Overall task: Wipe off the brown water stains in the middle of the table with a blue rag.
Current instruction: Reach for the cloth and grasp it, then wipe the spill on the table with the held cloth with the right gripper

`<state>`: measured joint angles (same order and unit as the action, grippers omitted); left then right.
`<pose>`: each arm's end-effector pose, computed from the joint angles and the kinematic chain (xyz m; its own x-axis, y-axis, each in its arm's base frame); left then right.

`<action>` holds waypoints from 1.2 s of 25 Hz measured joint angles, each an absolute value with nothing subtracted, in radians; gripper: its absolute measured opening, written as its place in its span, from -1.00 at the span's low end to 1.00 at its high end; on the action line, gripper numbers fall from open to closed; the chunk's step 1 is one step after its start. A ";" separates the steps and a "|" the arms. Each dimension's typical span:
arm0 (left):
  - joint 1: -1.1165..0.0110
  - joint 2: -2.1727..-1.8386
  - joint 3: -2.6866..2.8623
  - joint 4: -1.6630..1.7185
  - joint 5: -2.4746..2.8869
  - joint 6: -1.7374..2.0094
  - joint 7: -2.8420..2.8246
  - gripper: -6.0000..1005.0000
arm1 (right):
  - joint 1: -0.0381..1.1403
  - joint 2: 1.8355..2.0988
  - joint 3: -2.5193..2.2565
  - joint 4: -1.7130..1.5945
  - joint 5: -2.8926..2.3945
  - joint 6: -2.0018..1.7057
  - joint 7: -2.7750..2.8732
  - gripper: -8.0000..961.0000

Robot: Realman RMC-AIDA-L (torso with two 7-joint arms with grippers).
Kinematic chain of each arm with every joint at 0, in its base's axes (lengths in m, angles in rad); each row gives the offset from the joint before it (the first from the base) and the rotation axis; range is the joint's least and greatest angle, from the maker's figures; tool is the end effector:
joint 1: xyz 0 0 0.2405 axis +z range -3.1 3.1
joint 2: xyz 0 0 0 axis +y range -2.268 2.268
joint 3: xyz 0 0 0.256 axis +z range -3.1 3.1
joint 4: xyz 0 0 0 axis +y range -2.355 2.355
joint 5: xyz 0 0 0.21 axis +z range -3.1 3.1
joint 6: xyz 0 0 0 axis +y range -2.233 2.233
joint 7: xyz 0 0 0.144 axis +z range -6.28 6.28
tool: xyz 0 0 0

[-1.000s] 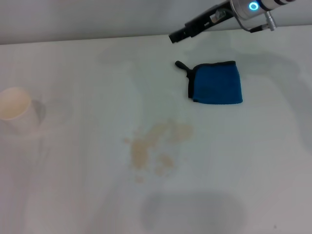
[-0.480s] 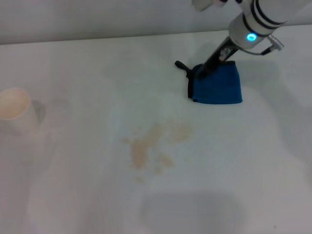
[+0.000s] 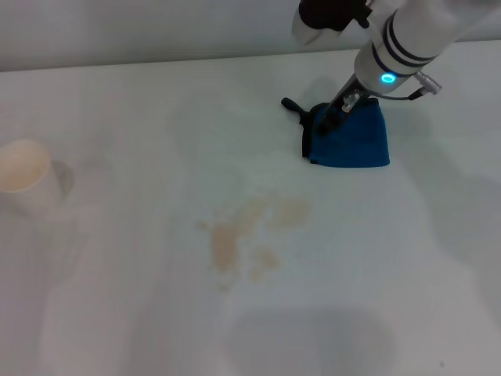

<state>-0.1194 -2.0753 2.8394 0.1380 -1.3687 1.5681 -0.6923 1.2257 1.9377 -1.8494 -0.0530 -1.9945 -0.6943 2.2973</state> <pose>-0.3759 0.1980 0.0066 0.2264 -0.1193 0.9667 0.9697 -0.0656 -0.2352 0.2141 0.4680 -0.0370 0.7594 -0.6094 0.2278 -0.3660 -0.6896 -0.6249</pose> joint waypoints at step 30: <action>-0.125 -2.077 2.839 0.138 -1.367 1.566 -0.700 0.78 | 1.192 1.939 -1.872 -0.026 -1.996 -0.734 2.301 0.37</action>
<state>-0.1246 -2.0770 2.8394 0.1381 -1.3667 1.5661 -0.6995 1.1920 1.9392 -1.8722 -0.0261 -1.9963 -0.7343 2.3011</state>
